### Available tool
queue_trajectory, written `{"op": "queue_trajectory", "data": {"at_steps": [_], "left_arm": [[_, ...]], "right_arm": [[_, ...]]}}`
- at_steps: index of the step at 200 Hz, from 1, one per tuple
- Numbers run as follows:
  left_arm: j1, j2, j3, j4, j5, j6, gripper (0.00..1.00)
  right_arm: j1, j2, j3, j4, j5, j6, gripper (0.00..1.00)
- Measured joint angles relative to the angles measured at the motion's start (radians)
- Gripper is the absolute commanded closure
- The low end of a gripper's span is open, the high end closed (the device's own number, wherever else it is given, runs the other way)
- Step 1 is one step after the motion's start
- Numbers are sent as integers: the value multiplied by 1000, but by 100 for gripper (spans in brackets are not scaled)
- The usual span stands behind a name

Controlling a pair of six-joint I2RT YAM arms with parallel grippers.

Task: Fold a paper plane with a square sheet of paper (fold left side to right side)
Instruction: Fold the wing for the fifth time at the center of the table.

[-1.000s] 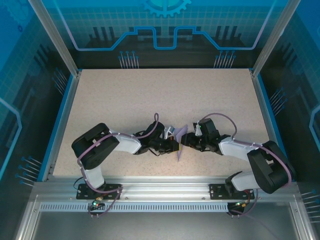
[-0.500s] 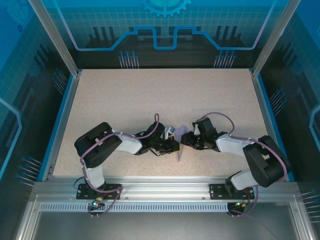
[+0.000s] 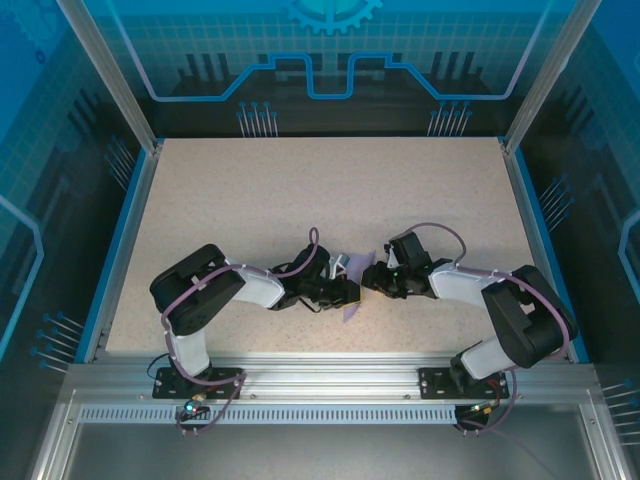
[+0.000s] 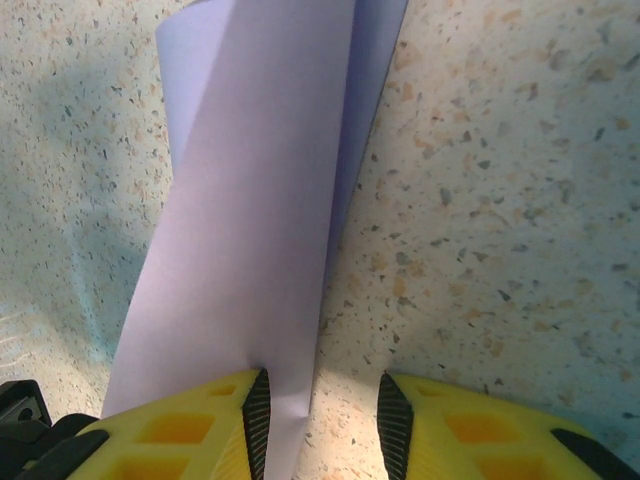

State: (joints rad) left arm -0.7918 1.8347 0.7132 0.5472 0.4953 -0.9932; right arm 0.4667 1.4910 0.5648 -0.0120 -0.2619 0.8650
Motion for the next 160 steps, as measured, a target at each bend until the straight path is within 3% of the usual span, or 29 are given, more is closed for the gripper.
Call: {"op": "queue_trajectory", "data": {"at_steps": [39, 78, 125, 160], "left_arm": [[13, -30, -8, -47, -1, 19, 76], [37, -126, -11, -127, -5, 68, 66], [52, -192, 6, -272, -39, 166, 47], [70, -185, 37, -312, -46, 190, 41]], "right_arm": [[0, 1, 0, 0, 0, 0, 63], [0, 2, 4, -5, 0, 0, 63], [0, 2, 5, -7, 0, 0, 62], [0, 2, 6, -11, 0, 0, 63]]}}
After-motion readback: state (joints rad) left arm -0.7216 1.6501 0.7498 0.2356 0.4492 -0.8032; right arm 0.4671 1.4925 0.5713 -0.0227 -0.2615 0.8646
